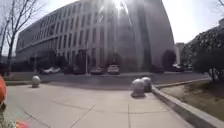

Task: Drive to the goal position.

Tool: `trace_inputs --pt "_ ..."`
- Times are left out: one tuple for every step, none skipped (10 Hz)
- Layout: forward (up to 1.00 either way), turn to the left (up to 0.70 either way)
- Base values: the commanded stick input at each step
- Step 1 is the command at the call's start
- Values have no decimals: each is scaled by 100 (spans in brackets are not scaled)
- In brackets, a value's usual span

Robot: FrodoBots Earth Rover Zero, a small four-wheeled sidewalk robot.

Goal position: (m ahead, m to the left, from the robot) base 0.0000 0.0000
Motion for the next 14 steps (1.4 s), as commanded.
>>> trace_inputs --pt "20 0" --pt "12 0" --pt "4 0" --pt "0 0" --pt "0 0" --pt "0 0" --pt "0 0" --pt "0 0" --pt "0 0" --pt "0 0" --pt "0 0" --pt "0 0" --pt "0 2" --pt "0 14"
